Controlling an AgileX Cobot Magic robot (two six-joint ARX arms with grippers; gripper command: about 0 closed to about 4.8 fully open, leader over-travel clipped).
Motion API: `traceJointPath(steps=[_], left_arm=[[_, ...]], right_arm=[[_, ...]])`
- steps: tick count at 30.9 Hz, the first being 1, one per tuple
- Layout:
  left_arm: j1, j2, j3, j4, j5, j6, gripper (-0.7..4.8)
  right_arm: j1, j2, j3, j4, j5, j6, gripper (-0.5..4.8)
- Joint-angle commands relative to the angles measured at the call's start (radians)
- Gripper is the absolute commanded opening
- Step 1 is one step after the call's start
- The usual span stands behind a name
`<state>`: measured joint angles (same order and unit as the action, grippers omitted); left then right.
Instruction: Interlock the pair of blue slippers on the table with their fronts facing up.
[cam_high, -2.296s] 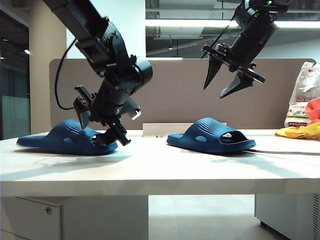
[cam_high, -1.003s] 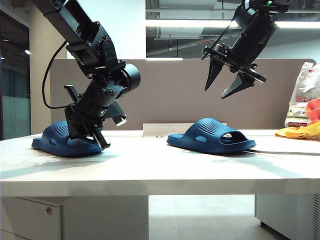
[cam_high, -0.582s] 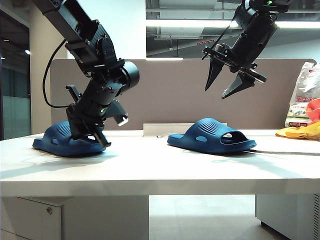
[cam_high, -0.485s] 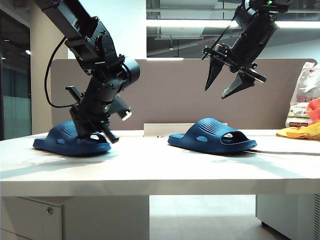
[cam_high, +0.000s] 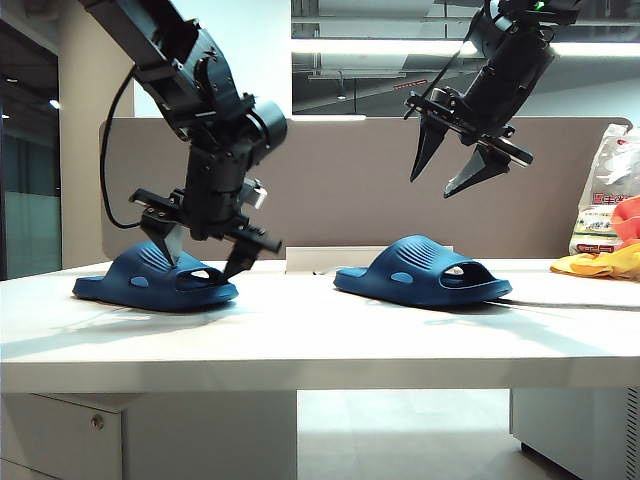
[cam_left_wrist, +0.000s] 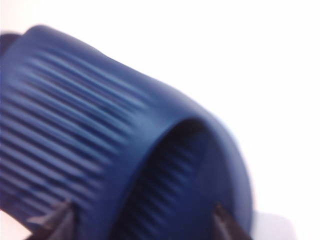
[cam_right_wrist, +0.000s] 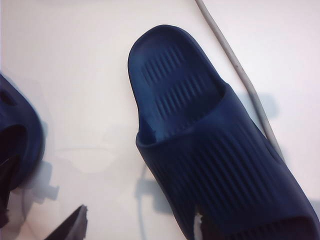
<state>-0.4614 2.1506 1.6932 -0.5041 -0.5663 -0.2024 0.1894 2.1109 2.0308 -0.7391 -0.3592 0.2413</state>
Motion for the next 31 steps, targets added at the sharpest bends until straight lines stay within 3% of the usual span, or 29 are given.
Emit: traceJointPath(steps=[1, 5, 7, 15, 20, 24, 31], left_arm=[[-0.004, -0.043, -0.002, 0.019, 0.095, -0.239, 3.40], [-0.004, -0.076, -0.002, 0.075, 0.225, -0.573, 3.40], [-0.004, -0.079, -0.002, 0.110, 0.271, -0.702, 3.40], [-0.008, -0.076, -0.042, 0.141, 0.279, -1.222, 3.41], [-0.018, -0.080, -0.113, 0.245, 0.238, -1.363, 3.40], [-0.021, -0.089, -0.190, 0.438, 0.187, -1.386, 3.41], [-0.023, -0.089, -0.244, 0.611, 0.081, -1.414, 3.40]], right_arm=[[0.000, -0.008, 0.005, 0.011, 0.001, -0.006, 2.70], [0.001, -0.008, 0.005, 0.010, -0.002, -0.006, 2.70], [0.001, -0.008, 0.005, 0.008, -0.002, -0.006, 2.70], [0.001, -0.008, 0.001, 0.004, -0.002, -0.006, 2.70], [0.000, -0.008, -0.014, 0.005, -0.001, -0.006, 2.70], [0.000, -0.008, -0.024, 0.011, -0.002, -0.006, 2.70], [0.000, -0.008, -0.039, 0.012, -0.002, -0.006, 2.70]])
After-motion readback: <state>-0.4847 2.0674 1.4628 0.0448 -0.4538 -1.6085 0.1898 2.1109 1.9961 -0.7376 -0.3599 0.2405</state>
